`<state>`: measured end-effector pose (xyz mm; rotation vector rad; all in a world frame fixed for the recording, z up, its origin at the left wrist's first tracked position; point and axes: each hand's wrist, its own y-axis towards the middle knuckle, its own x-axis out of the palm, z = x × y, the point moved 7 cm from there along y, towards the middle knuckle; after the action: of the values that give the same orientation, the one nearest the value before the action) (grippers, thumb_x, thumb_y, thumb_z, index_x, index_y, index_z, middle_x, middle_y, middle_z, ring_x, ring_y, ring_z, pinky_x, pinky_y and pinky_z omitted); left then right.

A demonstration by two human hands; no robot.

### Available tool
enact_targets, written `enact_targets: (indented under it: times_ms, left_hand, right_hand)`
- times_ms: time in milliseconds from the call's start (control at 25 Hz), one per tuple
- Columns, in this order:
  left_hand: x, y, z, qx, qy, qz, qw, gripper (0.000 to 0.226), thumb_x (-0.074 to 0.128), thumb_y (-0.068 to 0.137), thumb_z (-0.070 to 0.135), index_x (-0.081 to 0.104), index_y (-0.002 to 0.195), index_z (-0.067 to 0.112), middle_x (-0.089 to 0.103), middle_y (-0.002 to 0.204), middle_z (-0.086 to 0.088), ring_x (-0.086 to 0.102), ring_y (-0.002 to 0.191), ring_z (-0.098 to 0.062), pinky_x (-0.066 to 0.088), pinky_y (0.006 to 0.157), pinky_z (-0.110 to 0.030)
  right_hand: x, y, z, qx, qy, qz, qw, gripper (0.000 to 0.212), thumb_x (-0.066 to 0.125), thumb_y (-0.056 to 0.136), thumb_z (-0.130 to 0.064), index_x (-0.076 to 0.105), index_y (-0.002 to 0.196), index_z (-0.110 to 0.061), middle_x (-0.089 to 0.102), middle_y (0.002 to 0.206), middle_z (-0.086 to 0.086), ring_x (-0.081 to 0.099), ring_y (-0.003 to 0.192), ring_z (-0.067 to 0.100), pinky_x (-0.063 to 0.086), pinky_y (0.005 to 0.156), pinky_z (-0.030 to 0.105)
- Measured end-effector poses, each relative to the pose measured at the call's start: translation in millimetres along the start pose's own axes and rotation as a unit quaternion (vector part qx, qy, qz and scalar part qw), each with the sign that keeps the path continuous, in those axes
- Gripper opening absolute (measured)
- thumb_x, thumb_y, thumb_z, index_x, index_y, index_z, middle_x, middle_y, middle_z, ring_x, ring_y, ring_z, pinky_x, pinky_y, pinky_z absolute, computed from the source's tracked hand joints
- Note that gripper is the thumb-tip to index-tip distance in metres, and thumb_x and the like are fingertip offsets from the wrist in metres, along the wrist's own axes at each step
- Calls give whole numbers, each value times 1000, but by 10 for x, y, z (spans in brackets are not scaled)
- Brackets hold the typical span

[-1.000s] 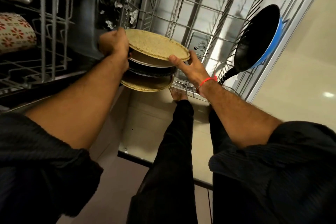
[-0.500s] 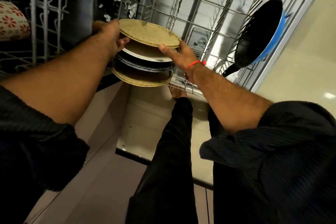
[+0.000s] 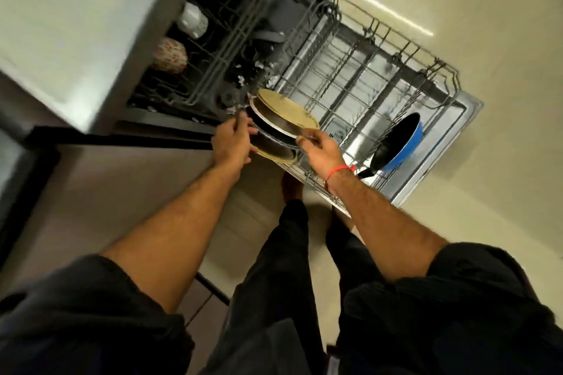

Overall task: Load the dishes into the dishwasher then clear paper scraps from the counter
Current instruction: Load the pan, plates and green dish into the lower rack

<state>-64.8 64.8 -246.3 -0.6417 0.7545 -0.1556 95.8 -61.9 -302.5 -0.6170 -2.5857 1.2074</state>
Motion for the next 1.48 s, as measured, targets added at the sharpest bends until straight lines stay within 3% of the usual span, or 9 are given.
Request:
enact_targets:
  times_ms: [200, 320, 440, 560, 720, 880, 1000, 1280, 1480]
  left_hand:
    - [-961, -1202, -183, 64, -29, 75, 995, 39, 39, 106, 46, 70, 107, 22, 74, 91, 8, 66, 55, -9, 41, 42, -14]
    - [-1573, -1805, -397, 106, -79, 136, 982, 36, 41, 106, 40, 71, 108, 19, 74, 92, 5, 69, 62, -13, 45, 48, -13]
    - [-2227, -2282, -742, 125, -135, 198, 963, 30, 44, 107, 35, 69, 110, 19, 74, 94, 3, 70, 65, -18, 52, 55, -19]
    - [-2891, -2616, -1233, 132, -188, 280, 932, 31, 45, 106, 34, 69, 114, 15, 74, 94, 3, 70, 68, -17, 52, 56, -19]
    - [-3684, -3056, -2035, 125, -243, 365, 890, 30, 47, 105, 31, 69, 115, 14, 74, 94, 1, 70, 70, -14, 52, 58, -16]
    - [-4454, -3645, -3113, 95, -267, 446, 849, 27, 47, 106, 31, 70, 110, 19, 74, 92, 5, 68, 57, -17, 53, 58, -23]
    - [-4913, -4147, -3995, 49, -292, 500, 814, 25, 46, 105, 32, 70, 108, 24, 73, 94, 6, 67, 54, -17, 53, 60, -28]
    - [-5578, -5058, -5388, -50, -357, 592, 721, 22, 53, 103, 29, 66, 116, 17, 69, 107, -4, 70, 79, -23, 48, 48, -15]
    - [-5762, -5312, -6007, -126, -412, 620, 656, 22, 54, 102, 28, 62, 121, 20, 64, 100, 8, 70, 77, -16, 60, 56, -39]
  right_hand:
    - [450, -1091, -503, -67, -94, -78, 990, 17, 63, 93, -24, 66, 110, -21, 59, 85, 3, 54, 68, 10, 44, 61, 19]
    - [915, -1628, -672, -122, -166, -136, 969, 10, 63, 89, -35, 66, 98, -32, 68, 86, 7, 59, 74, 14, 44, 66, 30]
    - [1569, -2186, -824, -201, -246, -215, 924, 13, 62, 87, -36, 65, 99, -34, 72, 96, 6, 63, 79, 13, 49, 71, 32]
    - [2273, -2716, -870, -267, -297, -277, 874, 14, 64, 84, -37, 67, 97, -34, 74, 97, 2, 67, 87, 14, 55, 86, 40]
    - [3220, -3385, -654, -311, -344, -338, 819, 11, 62, 84, -36, 68, 93, -38, 74, 95, -1, 69, 88, 14, 56, 88, 39]
    - [4293, -4206, -151, -318, -347, -400, 786, 13, 60, 86, -31, 69, 95, -34, 75, 92, -1, 68, 76, 15, 52, 69, 29]
    - [5009, -4844, 327, -315, -344, -453, 759, 18, 57, 93, -17, 68, 101, -29, 74, 94, -1, 67, 75, 14, 49, 65, 27]
    - [6129, -6042, 1186, -328, -364, -558, 669, 16, 62, 93, -14, 67, 101, -27, 72, 96, 6, 67, 75, 13, 50, 66, 22]
    - [6887, -6386, 1599, -317, -385, -609, 617, 16, 62, 93, -13, 66, 106, -22, 71, 101, 8, 66, 79, 14, 54, 72, 28]
